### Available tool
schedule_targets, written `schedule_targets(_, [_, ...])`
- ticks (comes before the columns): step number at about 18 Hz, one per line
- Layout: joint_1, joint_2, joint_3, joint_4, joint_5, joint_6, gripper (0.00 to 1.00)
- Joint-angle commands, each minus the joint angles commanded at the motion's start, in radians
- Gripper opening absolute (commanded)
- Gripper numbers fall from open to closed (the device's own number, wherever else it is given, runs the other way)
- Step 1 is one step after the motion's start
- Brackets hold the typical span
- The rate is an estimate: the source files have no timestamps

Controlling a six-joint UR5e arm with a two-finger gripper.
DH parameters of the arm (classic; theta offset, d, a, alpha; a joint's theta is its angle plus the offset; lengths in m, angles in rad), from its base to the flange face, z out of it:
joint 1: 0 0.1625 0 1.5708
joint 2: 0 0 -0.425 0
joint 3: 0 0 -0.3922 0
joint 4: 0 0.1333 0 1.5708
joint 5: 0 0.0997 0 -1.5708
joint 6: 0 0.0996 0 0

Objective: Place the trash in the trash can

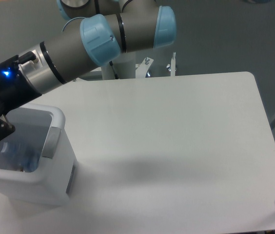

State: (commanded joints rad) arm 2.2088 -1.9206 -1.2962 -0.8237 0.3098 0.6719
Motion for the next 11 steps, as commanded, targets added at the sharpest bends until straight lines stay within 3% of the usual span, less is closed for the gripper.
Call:
schedule_targets(5, [0.103,0.000,-0.028,0.000,0.003,0.008,1.00])
schedule_targets(11, [0.276,-0.009,-0.071,0.003,0.011,0.050,1.00])
